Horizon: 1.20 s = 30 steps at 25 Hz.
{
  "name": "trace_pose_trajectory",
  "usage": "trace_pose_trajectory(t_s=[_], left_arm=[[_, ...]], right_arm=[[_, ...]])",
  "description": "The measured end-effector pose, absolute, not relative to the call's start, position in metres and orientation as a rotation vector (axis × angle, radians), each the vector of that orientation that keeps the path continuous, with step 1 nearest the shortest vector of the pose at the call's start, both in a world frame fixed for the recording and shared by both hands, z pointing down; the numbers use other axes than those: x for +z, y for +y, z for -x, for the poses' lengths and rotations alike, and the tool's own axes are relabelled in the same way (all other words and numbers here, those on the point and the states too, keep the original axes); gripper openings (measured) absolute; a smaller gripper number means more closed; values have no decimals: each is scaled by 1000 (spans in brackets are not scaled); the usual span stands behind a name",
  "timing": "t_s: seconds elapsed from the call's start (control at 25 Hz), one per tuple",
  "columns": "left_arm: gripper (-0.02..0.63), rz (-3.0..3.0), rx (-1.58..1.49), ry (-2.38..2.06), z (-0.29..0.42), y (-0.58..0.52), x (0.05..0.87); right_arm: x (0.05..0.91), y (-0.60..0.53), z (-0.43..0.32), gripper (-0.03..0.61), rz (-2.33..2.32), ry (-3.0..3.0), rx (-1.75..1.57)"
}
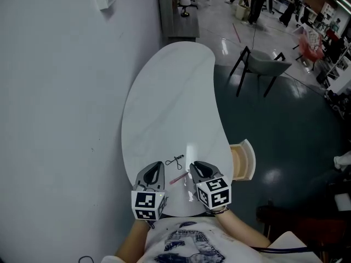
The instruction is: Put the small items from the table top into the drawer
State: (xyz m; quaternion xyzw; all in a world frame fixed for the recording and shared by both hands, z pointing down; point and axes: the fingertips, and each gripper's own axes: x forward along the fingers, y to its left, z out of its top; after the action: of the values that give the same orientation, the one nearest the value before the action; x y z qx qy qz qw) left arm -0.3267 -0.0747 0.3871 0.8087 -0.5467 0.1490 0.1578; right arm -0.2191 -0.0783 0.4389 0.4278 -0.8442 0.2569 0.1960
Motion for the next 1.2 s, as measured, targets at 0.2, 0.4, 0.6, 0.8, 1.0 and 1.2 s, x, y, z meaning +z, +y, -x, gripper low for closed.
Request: trace_pose_trajectory(t_s=[0.2, 0.4, 0.6, 0.8, 1.0, 1.2], left_arm=[[20, -2330, 431, -1501, 341, -93, 400], [20, -2343, 419, -1455, 351, -110, 407], [20, -2330, 421, -1439, 365, -125, 418], [20, -2316, 432, -1416, 372, -133, 430], [20, -2303, 450, -1386, 372, -143, 442], [20, -2288, 474, -1368, 372, -146, 453]], right_arm=[[459, -86, 237, 91, -1200, -2298, 771], [477, -93, 255, 186, -1174, -2267, 791], [497, -107, 269, 264, -1173, -2243, 817], [529, -117, 277, 262, -1086, -2179, 749], [556, -129, 282, 262, -1047, -2128, 764], [578, -130, 283, 262, -985, -2108, 735]])
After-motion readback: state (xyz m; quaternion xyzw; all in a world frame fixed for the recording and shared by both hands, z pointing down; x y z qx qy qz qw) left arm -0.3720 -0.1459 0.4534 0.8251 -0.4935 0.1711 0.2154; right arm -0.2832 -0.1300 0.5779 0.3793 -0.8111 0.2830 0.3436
